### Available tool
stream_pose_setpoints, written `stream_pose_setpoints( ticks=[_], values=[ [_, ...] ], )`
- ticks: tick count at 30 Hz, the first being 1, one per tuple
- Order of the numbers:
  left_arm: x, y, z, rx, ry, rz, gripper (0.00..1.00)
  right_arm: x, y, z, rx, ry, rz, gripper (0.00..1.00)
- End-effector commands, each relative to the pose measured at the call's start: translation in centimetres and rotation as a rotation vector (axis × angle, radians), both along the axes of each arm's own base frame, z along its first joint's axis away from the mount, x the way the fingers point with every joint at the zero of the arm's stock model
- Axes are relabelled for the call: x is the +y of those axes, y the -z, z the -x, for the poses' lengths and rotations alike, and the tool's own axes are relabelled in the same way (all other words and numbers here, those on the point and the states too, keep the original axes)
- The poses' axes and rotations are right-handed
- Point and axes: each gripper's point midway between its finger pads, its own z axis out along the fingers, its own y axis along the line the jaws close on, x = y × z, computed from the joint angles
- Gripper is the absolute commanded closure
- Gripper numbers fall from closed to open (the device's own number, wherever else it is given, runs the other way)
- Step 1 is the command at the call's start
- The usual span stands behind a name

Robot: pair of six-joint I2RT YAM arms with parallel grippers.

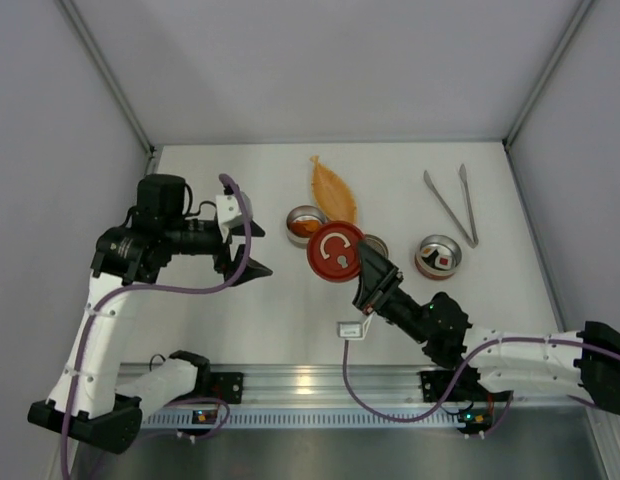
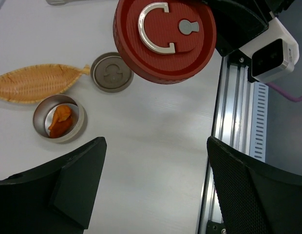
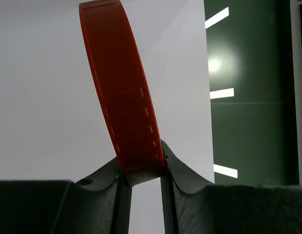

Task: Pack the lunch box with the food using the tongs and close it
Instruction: Close the box lid on the packing box.

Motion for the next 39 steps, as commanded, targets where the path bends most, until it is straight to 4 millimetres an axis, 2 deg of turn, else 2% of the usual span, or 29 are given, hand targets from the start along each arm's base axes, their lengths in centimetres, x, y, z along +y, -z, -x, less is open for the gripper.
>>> stream_pose_setpoints(
  ticks=[1,7,10,14,18,22,26,34,39],
  values=[
    [0.0,1.3,-0.8,-0.067,-0.009,-0.068,0.11,0.3,-2.7,2.6,-0.175,-0.062,-0.026,1.0],
    [-1.6,0.7,-0.7,0.037,0.016,0.029,0.11,1.4,-2.3,3.8,-0.249,-0.104,0.008,1.0],
    [-3.1,-0.2,-0.9,0.184,0.007,0.119,0.1,1.8,-2.1,3.8,-0.29,-0.091,0.007,1.0],
    [-4.8,-0.9,-1.7,0.194,-0.014,0.132,0.1,2.4,-2.3,2.3,-0.27,-0.013,0.012,1.0],
    [-6.7,-0.8,-1.5,0.203,-0.018,0.09,0.1,2.5,-2.2,0.9,-0.237,0.069,0.025,1.0],
    [-7.6,0.8,-2.3,0.3,-0.034,0.061,0.11,2.9,-2.3,0.5,-0.213,0.08,0.02,1.0],
    [-8.0,2.6,-2.6,0.37,-0.044,0.014,0.11,3.3,-2.2,0.9,-0.203,0.057,0.012,1.0],
    [-8.4,2.2,-3.7,0.348,-0.077,0.015,0.07,3.9,-2.0,1.2,-0.176,0.034,0.008,1.0],
    [-8.9,2.9,-2.7,0.36,-0.043,-0.017,0.07,4.0,-2.4,0.7,-0.149,0.056,-0.006,1.0]
  ],
)
